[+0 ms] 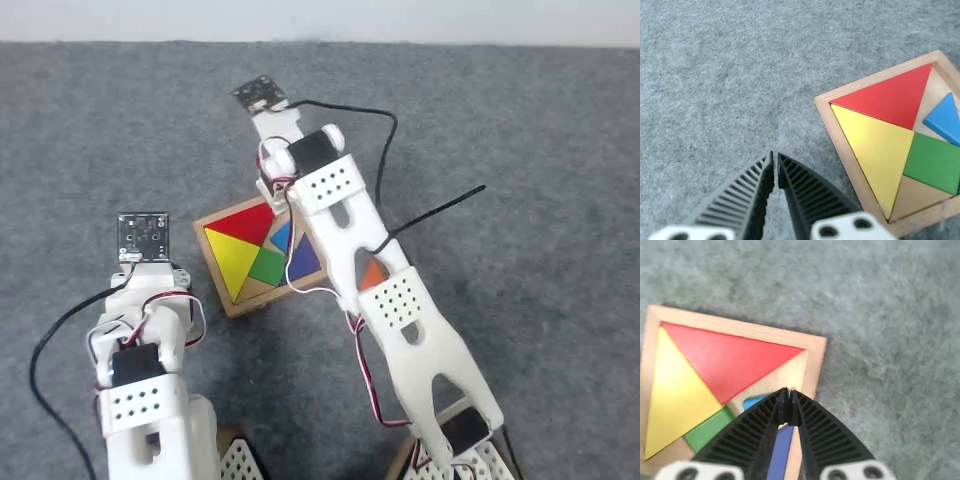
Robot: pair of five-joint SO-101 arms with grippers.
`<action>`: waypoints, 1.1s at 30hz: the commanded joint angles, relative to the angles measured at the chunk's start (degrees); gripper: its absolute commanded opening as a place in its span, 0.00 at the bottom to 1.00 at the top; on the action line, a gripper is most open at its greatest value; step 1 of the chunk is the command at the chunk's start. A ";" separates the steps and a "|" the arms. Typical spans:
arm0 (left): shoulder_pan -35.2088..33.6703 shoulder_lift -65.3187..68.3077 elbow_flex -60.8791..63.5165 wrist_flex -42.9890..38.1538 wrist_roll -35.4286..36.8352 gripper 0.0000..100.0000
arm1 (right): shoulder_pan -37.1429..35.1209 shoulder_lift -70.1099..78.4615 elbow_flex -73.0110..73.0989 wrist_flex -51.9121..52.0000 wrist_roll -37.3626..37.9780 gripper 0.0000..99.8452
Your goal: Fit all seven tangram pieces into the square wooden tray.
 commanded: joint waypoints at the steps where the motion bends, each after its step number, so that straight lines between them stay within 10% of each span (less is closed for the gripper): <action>1: -0.26 -1.05 -0.48 -1.49 -0.35 0.01 | 0.75 1.27 -2.90 2.24 -0.79 0.01; 33: -0.26 -1.05 -0.48 -1.49 -0.35 0.01 | -4.53 2.86 -2.99 2.42 11.16 0.01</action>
